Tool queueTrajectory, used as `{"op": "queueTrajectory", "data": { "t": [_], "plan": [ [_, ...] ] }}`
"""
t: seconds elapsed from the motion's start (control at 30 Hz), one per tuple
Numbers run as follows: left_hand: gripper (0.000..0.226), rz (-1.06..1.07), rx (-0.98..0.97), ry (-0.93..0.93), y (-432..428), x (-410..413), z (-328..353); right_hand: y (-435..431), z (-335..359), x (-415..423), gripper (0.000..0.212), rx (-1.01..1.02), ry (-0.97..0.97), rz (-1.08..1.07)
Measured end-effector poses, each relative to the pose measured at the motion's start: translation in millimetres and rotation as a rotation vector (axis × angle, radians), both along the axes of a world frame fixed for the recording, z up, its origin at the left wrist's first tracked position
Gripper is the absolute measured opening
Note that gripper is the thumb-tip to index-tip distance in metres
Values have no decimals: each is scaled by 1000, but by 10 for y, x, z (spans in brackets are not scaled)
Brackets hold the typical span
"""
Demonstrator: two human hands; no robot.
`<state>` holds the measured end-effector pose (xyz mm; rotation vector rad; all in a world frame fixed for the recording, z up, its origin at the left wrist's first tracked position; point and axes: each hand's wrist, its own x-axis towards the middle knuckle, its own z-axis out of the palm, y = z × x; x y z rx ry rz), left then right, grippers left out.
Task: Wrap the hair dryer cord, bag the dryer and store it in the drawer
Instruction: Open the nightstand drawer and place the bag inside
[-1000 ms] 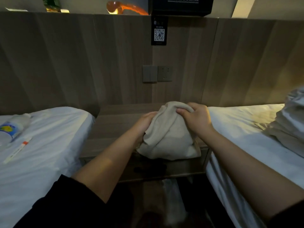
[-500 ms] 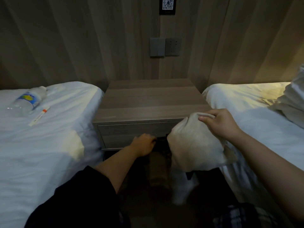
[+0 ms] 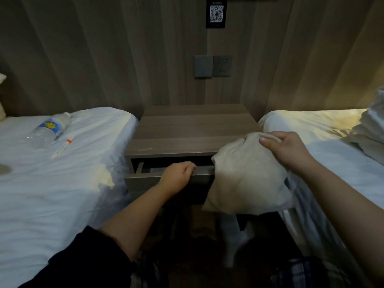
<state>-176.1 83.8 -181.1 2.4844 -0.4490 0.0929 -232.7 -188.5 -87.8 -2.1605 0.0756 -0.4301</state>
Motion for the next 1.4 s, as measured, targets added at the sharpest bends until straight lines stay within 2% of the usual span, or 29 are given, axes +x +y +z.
{"op": "queueTrajectory", "data": {
  "t": [0.1, 0.17, 0.3, 0.4, 0.43, 0.47, 0.53, 0.57, 0.67, 0.73, 0.8, 0.87, 1.0, 1.13, 1.27, 1.4],
  "plan": [
    [55, 23, -106, 286, 17, 10, 221, 45, 98, 69, 29, 244, 0, -15],
    [69, 23, -265, 521, 79, 55, 304, 49, 110, 142, 29, 442, 57, -24],
    [78, -58, -507, 1074, 247, 136, 312, 89, 1, 291, 36, 842, 342, -59],
    [82, -130, -830, 1267, 277, 157, 358, 176, -219, 333, 22, 885, 501, -143],
    [80, -115, -890, 1274, 272, 162, 366, 215, -308, 330, 18, 875, 526, -156],
    [75, -117, -868, 1271, 254, 135, 397, 237, -404, 333, 21, 858, 548, -169],
    [59, -107, -680, 1227, 211, 47, 438, 271, -572, 325, 42, 866, 583, -188],
    [50, -80, -609, 1195, 191, 16, 442, 279, -628, 323, 46, 863, 613, -198],
    [37, -7, -513, 1149, 168, 7, 420, 280, -739, 348, 35, 836, 699, -218],
    [41, 72, -546, 1159, 155, 54, 333, 285, -790, 385, 31, 833, 736, -238],
    [51, 194, -639, 1163, 116, 99, 191, 331, -811, 407, 25, 853, 782, -192],
    [53, 268, -731, 1173, 75, 137, 29, 364, -834, 443, 22, 850, 850, -162],
    [47, 339, -829, 1129, 14, 177, -125, 485, -924, 497, 59, 653, 976, -28],
    [36, 318, -789, 1115, -9, 158, -183, 621, -1000, 553, 60, 414, 877, 12],
    [40, 241, -552, 894, -64, 157, -227, 543, -1063, 601, 62, 174, 717, 32],
    [47, 42, -26, 325, -108, 115, -141, 489, -1035, 557, 51, -84, 536, 114]
  ]
}}
